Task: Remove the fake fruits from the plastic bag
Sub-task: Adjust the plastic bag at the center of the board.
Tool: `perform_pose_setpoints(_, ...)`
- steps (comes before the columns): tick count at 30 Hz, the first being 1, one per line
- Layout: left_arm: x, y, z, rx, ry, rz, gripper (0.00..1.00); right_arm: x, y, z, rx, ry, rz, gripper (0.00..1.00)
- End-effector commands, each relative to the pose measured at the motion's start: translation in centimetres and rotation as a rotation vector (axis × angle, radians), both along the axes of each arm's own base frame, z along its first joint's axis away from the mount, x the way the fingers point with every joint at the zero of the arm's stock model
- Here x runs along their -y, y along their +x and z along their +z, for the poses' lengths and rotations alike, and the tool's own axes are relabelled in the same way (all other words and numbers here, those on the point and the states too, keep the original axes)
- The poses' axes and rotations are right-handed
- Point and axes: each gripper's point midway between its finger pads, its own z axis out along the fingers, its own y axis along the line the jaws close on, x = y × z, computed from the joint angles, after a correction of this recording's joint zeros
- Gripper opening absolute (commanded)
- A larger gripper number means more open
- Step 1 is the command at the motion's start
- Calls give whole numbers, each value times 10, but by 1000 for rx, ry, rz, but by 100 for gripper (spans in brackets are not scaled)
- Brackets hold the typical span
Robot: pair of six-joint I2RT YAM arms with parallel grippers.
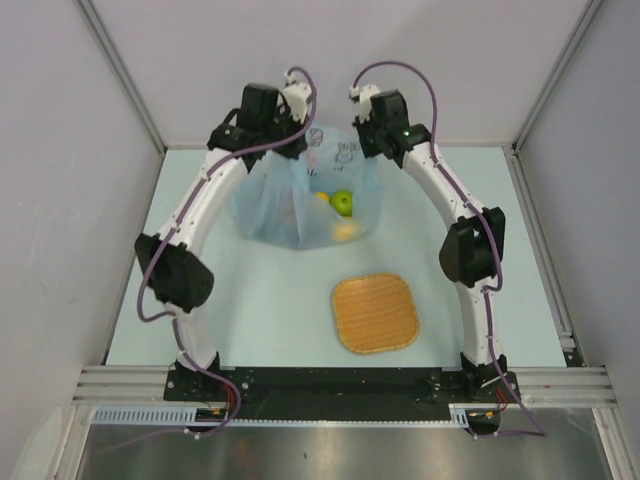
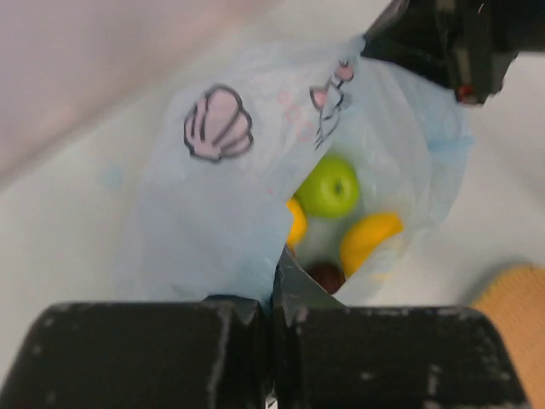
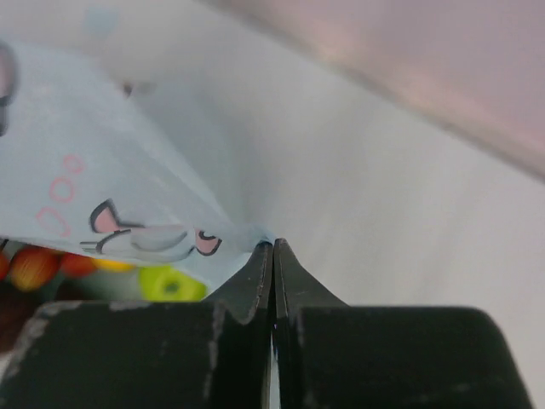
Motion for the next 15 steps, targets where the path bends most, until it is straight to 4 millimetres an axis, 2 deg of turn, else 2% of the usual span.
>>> perform_pose_setpoints(1, 28, 49, 126, 374, -106, -99, 0, 46, 60, 124, 351, 82, -202, 0)
perform_pose_setpoints(2, 36, 56, 149, 433, -135, -119, 0, 53, 64, 136, 392, 75, -214, 0)
perform_pose_setpoints(3, 38, 57, 160, 463, -150, -127, 0, 63, 61, 151, 425, 68, -234, 0)
perform_pose_setpoints(5, 42, 50, 183, 530, -191, -156, 0, 80, 59, 154, 430, 41, -254, 0)
perform_pose_setpoints(6, 41, 44, 190, 549, -205, -165, 0, 90, 49, 172, 456, 39, -266, 0)
perform_pose_setpoints(7, 42, 38, 193, 551, -224, -170, 0, 102, 46, 174, 455, 29, -279, 0)
perform_pose_setpoints(8, 44, 38, 175, 519, -223, -182, 0, 107, 41, 162, 424, 6, -274, 0)
perform_pose_setpoints(9, 42, 18, 191, 538, -244, -207, 0, 109, 34, 162, 415, -3, -258, 0)
perform_pose_setpoints(10, 42, 11, 186, 519, -246, -217, 0, 116, 18, 183, 445, 3, -257, 0)
perform_pose_setpoints(11, 43, 4, 162, 455, -233, -230, 0, 119, 11, 159, 391, -28, -246, 0)
perform_pose_setpoints(12, 40, -12, 165, 456, -232, -254, 0, 121, 3, 159, 388, -46, -226, 0)
perform_pose_setpoints(13, 41, -21, 154, 428, -228, -271, 0, 125, -14, 170, 402, -48, -220, 0)
perform_pose_setpoints(14, 41, -26, 112, 326, -205, -282, 0, 130, -21, 138, 333, -83, -218, 0)
perform_pose_setpoints(15, 41, -41, 106, 295, -217, -308, 0, 133, -31, 125, 300, -90, -220, 0)
